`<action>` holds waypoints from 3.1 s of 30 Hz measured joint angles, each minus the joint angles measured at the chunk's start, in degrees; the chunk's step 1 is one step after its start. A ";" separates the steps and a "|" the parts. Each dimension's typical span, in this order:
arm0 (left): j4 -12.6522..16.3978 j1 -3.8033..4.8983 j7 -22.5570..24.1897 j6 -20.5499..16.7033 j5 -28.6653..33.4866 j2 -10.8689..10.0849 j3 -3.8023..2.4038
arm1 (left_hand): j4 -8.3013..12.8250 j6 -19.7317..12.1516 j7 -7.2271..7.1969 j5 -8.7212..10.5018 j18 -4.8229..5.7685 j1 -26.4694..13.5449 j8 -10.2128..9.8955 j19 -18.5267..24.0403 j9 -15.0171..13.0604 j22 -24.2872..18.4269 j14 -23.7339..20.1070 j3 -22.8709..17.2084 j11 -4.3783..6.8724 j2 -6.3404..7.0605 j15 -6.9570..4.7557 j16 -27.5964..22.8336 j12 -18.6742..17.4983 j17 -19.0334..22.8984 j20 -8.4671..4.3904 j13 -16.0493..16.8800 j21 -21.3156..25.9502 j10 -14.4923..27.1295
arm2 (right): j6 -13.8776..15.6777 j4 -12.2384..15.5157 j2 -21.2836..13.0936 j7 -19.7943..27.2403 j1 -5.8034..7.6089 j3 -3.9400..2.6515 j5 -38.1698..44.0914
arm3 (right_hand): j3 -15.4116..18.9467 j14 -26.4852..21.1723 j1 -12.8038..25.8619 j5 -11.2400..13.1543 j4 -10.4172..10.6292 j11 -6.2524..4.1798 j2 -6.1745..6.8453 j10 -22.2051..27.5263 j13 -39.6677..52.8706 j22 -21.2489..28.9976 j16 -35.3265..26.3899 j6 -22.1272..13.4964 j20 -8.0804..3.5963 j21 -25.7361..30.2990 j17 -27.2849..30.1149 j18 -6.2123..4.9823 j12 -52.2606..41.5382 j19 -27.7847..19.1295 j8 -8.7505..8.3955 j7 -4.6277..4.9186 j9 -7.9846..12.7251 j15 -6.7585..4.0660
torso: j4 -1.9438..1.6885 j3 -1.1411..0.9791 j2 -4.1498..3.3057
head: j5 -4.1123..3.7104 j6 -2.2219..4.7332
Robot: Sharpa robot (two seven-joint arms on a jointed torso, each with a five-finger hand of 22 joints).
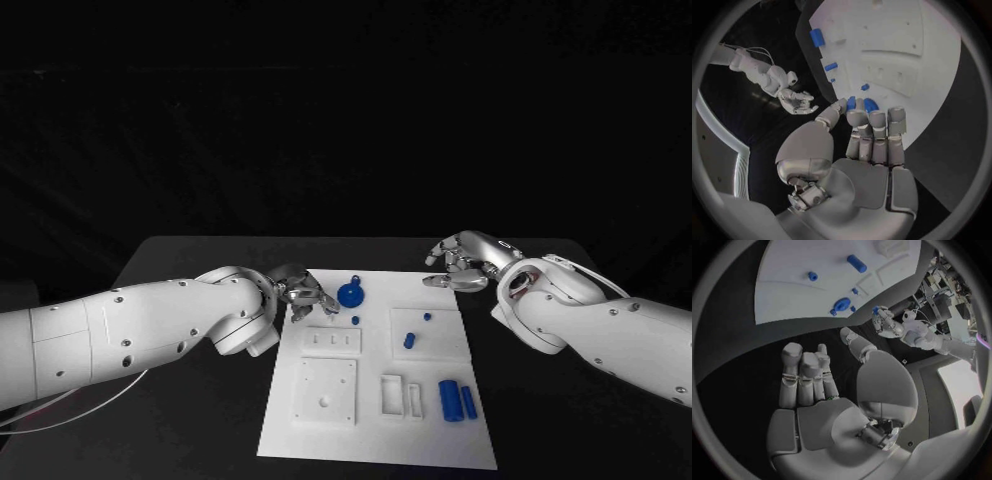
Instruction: Assemble the parts on the task board
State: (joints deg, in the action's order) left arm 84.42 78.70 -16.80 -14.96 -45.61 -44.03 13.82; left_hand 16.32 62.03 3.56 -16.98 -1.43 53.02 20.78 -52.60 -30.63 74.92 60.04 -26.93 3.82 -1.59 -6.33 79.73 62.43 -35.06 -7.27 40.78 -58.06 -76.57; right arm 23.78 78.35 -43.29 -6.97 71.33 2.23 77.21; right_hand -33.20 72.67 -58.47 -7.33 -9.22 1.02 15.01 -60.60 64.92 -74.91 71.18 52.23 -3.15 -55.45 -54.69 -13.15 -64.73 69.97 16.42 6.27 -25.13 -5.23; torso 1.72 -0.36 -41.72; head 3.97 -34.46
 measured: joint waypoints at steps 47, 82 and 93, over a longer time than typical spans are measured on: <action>-2.13 -4.51 -5.93 -0.49 -11.80 3.09 0.02 | -3.06 1.12 -0.71 2.05 -1.78 -3.52 0.71 -4.96 -0.01 0.03 4.98 -10.07 1.25 2.39 -0.74 2.37 1.48 1.93 -1.73 0.07 -3.62 -1.25 | -0.45 0.15 -0.46 0.18 0.01 -0.01 -1.28 | 0.93 0.00 0.00 -4.44 0.93 0.00 0.00 -0.01 -0.85 -0.03 0.03 0.07 0.30 0.43 -0.09 0.00 -0.44 -0.08 0.00 0.15 -0.03 0.00 | 0.12 0.08 -0.10 | 0.13 -3.03; -2.91 -4.88 -6.20 2.30 -13.76 3.70 0.01 | -2.77 1.13 -0.72 2.40 -1.53 -5.25 1.59 -5.17 -0.04 0.00 5.01 -11.25 1.43 1.75 -0.74 2.59 1.47 2.03 -1.93 0.14 -3.82 -1.43 | -0.81 0.13 -0.39 0.14 0.01 -0.01 -1.32 | 1.09 0.00 0.00 -4.93 1.08 0.00 0.00 -0.01 -1.03 -0.01 0.04 0.00 0.29 0.44 -0.16 -0.01 -0.66 0.15 0.20 0.08 -0.07 0.00 | 0.05 0.07 -0.04 | 0.01 -3.63; -3.74 -4.87 -6.27 2.43 -14.30 4.22 -0.06 | -2.64 1.13 -0.72 1.67 -1.53 -5.62 2.38 -5.16 0.00 -0.01 5.12 -11.37 1.43 1.37 -0.85 2.81 1.47 2.09 -1.93 0.14 -3.84 -1.43 | -0.85 0.14 -0.37 0.14 0.01 -0.01 -1.32 | 1.25 0.00 0.00 -5.16 1.24 0.00 0.00 -0.01 -1.02 -0.01 0.04 -0.01 0.30 0.44 -0.16 -0.01 -0.66 0.15 0.20 0.08 -0.07 0.00 | 0.07 0.05 -0.05 | 0.06 -3.66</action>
State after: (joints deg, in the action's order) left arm 80.68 73.82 -23.07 -12.54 -59.91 -39.81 13.77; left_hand 13.68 63.16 2.84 -15.31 -2.97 47.40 23.16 -57.76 -30.62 74.92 65.15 -38.30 5.24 -0.21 -7.17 82.54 63.90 -32.97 -9.20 40.92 -61.89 -78.00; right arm 22.93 78.49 -43.66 -6.83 71.33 2.22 75.89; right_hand -31.95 72.67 -58.47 -12.49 -7.98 1.02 15.01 -60.61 63.90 -74.92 71.22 52.22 -2.85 -55.01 -54.85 -13.16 -65.39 70.12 16.62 6.35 -25.20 -5.23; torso 1.79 -0.30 -41.76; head 4.03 -38.12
